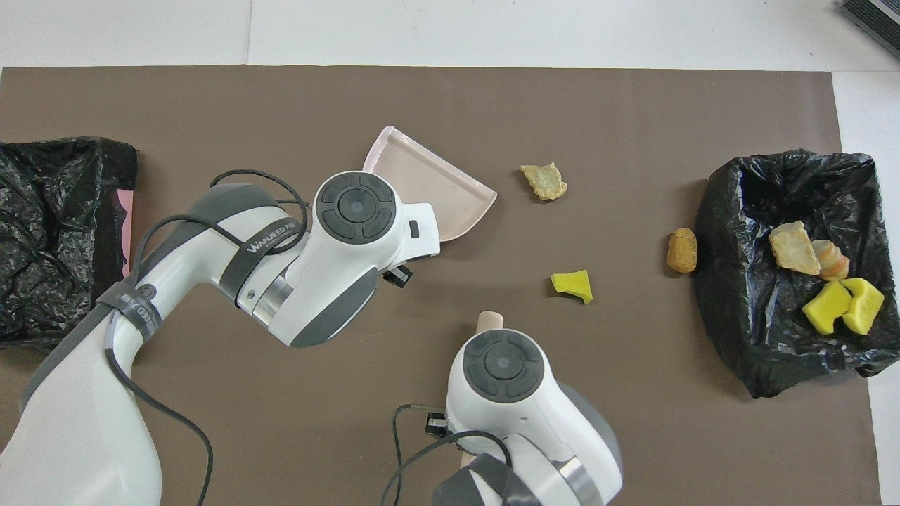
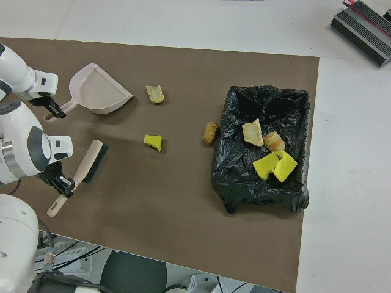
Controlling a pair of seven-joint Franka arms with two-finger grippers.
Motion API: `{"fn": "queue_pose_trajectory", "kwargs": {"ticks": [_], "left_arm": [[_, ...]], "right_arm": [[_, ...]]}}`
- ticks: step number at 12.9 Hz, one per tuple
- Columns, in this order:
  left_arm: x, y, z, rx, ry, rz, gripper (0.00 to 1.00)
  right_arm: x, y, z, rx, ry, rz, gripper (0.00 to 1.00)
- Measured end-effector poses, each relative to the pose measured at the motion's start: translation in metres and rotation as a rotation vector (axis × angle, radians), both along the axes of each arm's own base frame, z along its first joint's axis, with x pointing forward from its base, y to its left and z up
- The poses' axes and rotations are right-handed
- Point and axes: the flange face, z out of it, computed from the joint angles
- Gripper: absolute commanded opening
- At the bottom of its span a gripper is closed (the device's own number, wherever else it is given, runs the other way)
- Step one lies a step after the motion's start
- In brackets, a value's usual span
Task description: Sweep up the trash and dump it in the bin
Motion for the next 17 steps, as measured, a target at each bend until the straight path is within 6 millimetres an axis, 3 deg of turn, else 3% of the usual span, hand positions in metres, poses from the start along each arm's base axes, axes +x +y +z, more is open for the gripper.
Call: {"fn": "queue_pose_trajectory", "kwargs": {"ticks": [3,6,11,14,17], "left_arm": [[0.013,0.026,0.003,0.014,0.032,-0.210,0.00],[0.022,0.045,0.001,0.020,0.066,-0.409,0.00],[0.009,0.042,-0.012,0.033,0.117,-0.592,0.00],[-0.005,0.038,-0.016,0.043,0.107,-0.621,0.00],[-0.020,0.034,-0.022,0.052,0.100,-0.642,0.00]], "right_arm": [[0.038,-0.069,0.013,-0.055,-0.030,-0.038,0.00],[0.073,-0.137,0.005,-0.115,-0.050,-0.071,0.00],[0.099,-0.227,-0.006,-0.312,-0.093,0.028,0.00],[0.101,-0.266,-0.020,-0.375,-0.056,0.139,0.00],[0.104,-0.282,-0.037,-0.437,-0.024,0.232,0.00]]}}
